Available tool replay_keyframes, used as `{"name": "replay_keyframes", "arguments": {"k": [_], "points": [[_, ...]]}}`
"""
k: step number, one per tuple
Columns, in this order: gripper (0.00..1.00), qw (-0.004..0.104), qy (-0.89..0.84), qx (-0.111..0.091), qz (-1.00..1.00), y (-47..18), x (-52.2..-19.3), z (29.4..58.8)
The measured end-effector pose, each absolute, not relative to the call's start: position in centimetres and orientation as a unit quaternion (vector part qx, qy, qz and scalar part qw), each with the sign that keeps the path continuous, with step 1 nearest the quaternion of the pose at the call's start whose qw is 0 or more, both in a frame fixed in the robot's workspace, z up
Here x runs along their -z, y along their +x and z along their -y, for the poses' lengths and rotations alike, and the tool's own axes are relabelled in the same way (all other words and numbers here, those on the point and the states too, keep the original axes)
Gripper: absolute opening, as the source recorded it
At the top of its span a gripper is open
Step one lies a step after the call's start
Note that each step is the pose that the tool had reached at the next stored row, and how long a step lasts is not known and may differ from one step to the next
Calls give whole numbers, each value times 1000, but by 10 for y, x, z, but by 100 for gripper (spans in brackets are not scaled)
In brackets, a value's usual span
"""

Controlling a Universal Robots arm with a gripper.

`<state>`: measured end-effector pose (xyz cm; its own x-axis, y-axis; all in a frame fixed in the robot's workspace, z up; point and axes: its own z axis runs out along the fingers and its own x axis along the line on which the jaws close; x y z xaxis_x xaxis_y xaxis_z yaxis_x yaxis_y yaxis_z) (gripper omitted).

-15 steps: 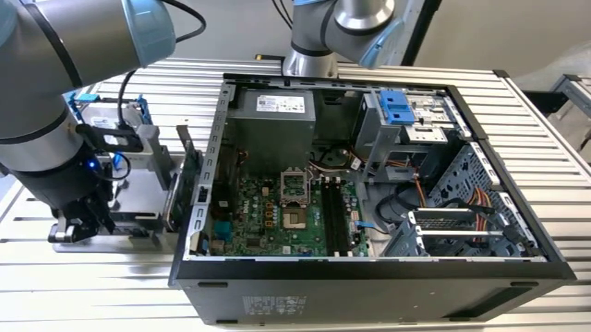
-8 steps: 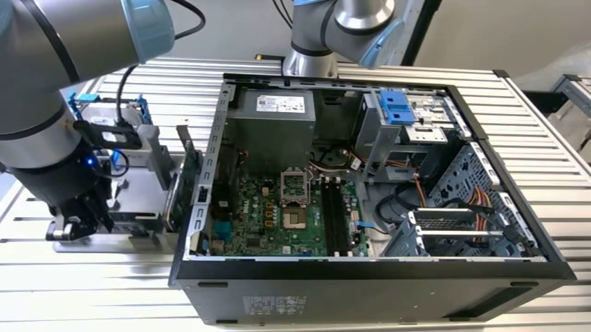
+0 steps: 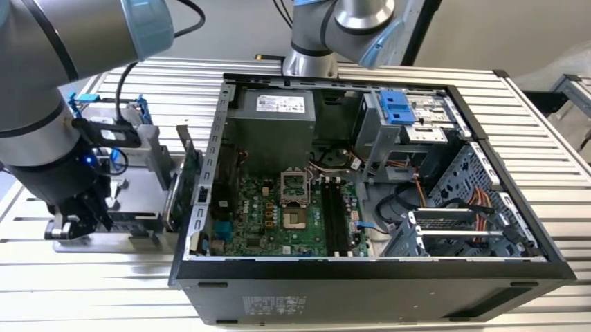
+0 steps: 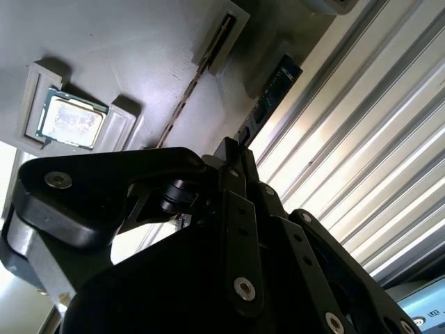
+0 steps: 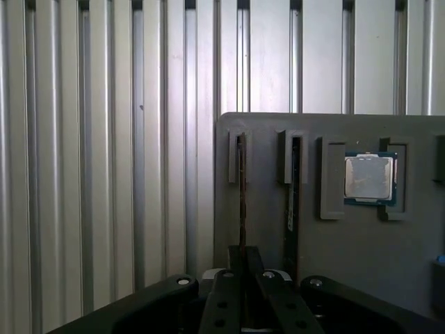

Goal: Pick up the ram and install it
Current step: 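Pick up the ram and move it above insertion slot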

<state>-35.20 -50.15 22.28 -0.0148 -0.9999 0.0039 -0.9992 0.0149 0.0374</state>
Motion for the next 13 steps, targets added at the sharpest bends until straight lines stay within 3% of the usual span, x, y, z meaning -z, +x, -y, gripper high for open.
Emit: {"name": "replay_keyframes", "arguments": {"k": [13], "points": [[0,15,702,12,712,-352,-233,501]]}}
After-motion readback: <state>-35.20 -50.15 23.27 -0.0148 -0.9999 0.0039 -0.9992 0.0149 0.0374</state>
